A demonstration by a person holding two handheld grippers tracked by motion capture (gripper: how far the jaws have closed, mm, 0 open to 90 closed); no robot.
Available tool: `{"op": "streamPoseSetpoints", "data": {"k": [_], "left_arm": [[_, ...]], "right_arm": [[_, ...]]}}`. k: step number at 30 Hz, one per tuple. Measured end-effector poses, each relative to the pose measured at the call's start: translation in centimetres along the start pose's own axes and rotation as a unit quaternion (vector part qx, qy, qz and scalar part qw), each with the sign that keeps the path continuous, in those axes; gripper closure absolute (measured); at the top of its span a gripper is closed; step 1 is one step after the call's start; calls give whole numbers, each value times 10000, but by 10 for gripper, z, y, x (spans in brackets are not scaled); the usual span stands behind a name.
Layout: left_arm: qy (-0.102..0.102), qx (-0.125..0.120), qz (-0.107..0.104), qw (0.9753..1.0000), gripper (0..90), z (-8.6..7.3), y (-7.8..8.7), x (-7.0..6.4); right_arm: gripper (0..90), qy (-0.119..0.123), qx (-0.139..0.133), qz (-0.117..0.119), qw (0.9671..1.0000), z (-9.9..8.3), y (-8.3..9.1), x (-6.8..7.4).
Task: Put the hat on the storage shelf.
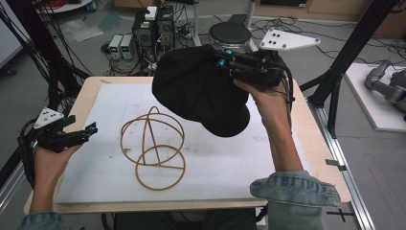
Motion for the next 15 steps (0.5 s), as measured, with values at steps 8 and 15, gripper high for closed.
{"op": "streamPoseSetpoints", "data": {"k": [8,15], "left_arm": [[-22,3,2,10000,200,0,0,-1],[-16,8,1,10000,200,0,0,0]], "right_arm": [[836,104,-126,384,9991,10,-10,14],[834,262,-161,783,9965,16,-26,29]]}}
Point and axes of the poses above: each handheld gripper's, and its own axes: y roughly backward along the jaws, z roughly out of its top, x roughly to its left, the point moved 1 cm from there along -y, roughly forward along the jaws, and after that the axes turned 15 degrees about y, right-handed, at the moved point
